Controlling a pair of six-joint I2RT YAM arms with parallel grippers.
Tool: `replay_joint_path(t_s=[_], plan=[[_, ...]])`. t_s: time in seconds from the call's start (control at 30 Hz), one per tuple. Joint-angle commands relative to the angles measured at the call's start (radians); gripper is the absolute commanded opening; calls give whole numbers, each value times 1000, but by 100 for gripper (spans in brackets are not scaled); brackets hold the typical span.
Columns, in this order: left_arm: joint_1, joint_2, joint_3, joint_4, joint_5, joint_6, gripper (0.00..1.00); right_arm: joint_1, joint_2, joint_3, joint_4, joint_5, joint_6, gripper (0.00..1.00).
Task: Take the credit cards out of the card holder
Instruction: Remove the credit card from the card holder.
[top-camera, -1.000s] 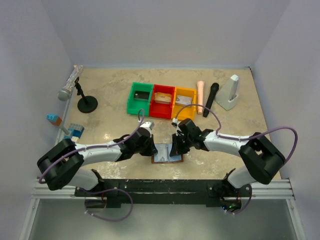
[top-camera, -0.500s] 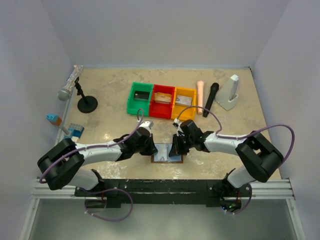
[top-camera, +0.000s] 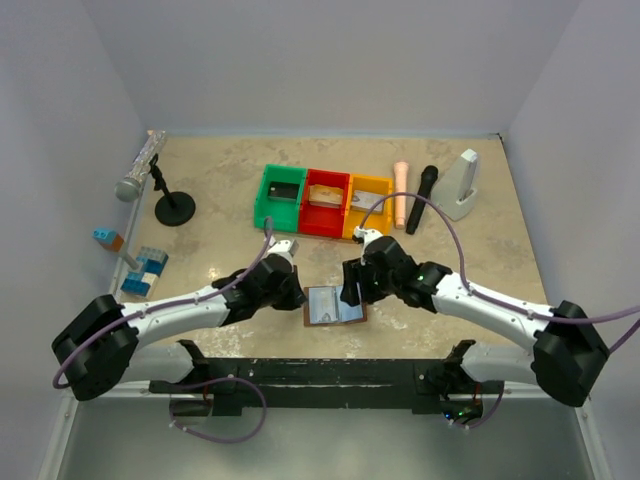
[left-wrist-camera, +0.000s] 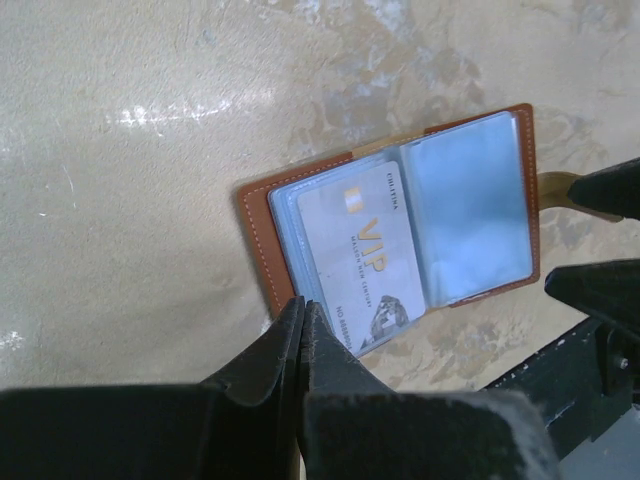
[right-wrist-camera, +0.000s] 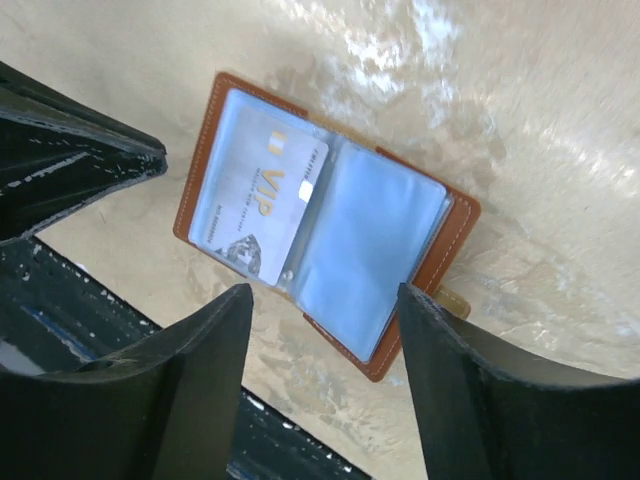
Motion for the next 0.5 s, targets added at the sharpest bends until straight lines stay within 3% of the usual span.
replay_joint_path(t_s=[0.0,0.07,0.13,0.2,0.27,0.37,0.47], plan=[[4,-54,12,24,1,40,0,49,-57,48,-14,178,-50,68],[4,-67,-2,58,30,43,0,46,-81,-14,67,134,31,85],[4,-79,-40,171,63,40,5,35,-85,-46,166,76,83,88],[4,-88,-103,327,105,43,14,23,-56,-40,207,-40,120,82],[4,-87,-176,485,145,40,16,17,-11,-37,250,-126,137,75],[4,-76,-175,475,158,36,11,11,26,-97,413,-202,198,62],[4,-76,-177,435,117,25,4,0,85,-101,457,-252,225,48]])
